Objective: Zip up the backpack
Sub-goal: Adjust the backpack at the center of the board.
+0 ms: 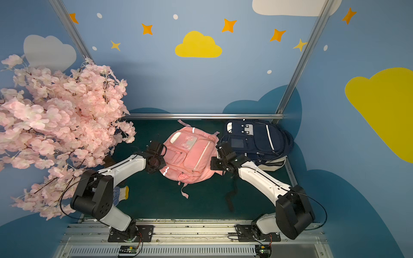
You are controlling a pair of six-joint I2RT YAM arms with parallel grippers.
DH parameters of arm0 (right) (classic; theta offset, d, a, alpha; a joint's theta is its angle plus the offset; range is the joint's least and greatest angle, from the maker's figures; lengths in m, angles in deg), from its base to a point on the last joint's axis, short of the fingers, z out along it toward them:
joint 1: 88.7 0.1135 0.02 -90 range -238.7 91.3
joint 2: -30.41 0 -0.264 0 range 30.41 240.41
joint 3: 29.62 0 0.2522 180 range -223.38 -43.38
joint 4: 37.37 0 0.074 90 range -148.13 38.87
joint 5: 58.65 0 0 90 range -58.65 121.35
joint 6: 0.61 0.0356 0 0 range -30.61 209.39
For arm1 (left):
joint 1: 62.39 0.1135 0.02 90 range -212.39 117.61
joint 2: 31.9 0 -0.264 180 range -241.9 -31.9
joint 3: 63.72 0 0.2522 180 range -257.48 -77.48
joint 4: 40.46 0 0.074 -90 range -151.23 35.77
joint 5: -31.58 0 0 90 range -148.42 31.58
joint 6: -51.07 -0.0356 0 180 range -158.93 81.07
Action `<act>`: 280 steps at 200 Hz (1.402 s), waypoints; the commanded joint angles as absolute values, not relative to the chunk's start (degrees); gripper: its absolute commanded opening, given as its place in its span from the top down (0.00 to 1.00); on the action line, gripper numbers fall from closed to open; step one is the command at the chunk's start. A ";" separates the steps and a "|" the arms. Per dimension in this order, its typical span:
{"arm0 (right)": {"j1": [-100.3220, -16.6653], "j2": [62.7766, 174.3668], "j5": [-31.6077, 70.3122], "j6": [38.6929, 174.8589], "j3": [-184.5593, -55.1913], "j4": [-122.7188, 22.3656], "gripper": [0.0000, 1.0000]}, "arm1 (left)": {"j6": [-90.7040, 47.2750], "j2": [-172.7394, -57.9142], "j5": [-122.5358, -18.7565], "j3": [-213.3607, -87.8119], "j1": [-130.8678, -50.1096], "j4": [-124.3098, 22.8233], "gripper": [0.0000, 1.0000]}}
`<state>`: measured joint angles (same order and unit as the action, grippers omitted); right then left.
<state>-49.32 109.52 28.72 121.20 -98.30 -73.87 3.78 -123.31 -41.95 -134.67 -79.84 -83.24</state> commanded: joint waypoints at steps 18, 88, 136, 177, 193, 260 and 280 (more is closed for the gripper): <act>-38.79 109.78 24.48 129.67 -92.15 -66.95 0.98 | 0.27 -123.16 -40.74 -138.89 -80.19 -83.87 0.77; -37.12 101.85 47.27 127.39 -94.44 -84.18 0.33 | 0.54 -117.66 -36.93 -138.90 -87.74 -91.99 0.24; -44.32 102.67 48.91 117.03 -100.01 -78.43 0.33 | 4.02 -113.36 -47.26 -134.44 -97.18 -81.72 0.23; -46.69 114.77 45.25 116.29 -108.00 -77.58 0.32 | 5.17 -121.62 -54.22 -136.87 -97.70 -78.05 0.27; -46.77 117.88 41.91 116.33 -109.41 -80.26 0.33 | 5.69 -123.66 -54.90 -136.68 -97.46 -76.85 0.29; -42.42 120.51 32.38 119.80 -96.53 -75.56 0.42 | 8.10 -129.50 -61.63 -133.77 -94.08 -71.57 0.42; -40.97 120.51 31.64 120.83 -95.19 -73.76 0.43 | 8.45 -129.85 -62.54 -133.38 -93.30 -70.95 0.52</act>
<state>-43.05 120.93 36.32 117.90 -97.93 -73.85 7.70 -128.54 -59.59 -134.60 -94.07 -73.80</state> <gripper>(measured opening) 0.570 0.524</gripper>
